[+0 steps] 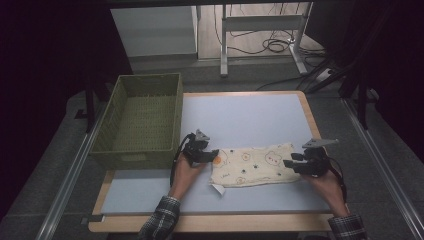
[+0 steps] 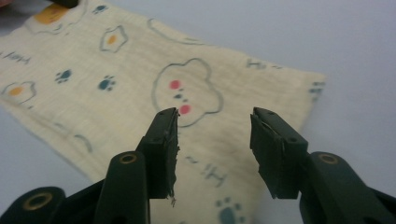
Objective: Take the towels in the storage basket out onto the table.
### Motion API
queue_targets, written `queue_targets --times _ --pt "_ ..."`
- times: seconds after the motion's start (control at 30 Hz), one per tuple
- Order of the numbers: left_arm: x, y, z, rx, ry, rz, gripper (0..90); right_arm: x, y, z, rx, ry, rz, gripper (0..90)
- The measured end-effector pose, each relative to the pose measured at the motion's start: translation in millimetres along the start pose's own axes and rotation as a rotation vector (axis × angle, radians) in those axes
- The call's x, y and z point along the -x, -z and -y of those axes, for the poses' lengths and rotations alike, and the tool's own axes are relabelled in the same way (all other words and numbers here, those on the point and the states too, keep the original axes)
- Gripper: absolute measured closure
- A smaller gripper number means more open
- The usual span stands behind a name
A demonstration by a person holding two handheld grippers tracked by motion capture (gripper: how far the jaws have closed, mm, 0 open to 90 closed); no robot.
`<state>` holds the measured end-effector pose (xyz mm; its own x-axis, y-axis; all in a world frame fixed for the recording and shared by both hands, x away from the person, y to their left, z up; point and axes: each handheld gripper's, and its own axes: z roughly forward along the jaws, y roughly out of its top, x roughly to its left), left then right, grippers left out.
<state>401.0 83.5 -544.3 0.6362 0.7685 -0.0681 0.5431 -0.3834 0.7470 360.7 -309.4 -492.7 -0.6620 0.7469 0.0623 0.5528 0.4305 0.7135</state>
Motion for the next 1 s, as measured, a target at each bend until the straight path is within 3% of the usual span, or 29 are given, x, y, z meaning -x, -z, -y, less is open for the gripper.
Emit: queue_targets --times 0.27,0.5,1.0 --pt "-0.1 0.0 0.2 0.001 0.002 0.001 41.9 -26.7 -6.2 2.1 0.014 0.048 -0.043 50.5" --pt "-0.2 0.0 0.3 0.002 0.003 0.002 41.9 -52.0 -17.1 -5.0 0.015 0.092 -0.122 55.8" --pt "-0.5 0.0 0.3 0.000 0.003 0.002 42.1 -113.5 -63.5 -20.9 -0.039 0.188 -0.283 66.5"
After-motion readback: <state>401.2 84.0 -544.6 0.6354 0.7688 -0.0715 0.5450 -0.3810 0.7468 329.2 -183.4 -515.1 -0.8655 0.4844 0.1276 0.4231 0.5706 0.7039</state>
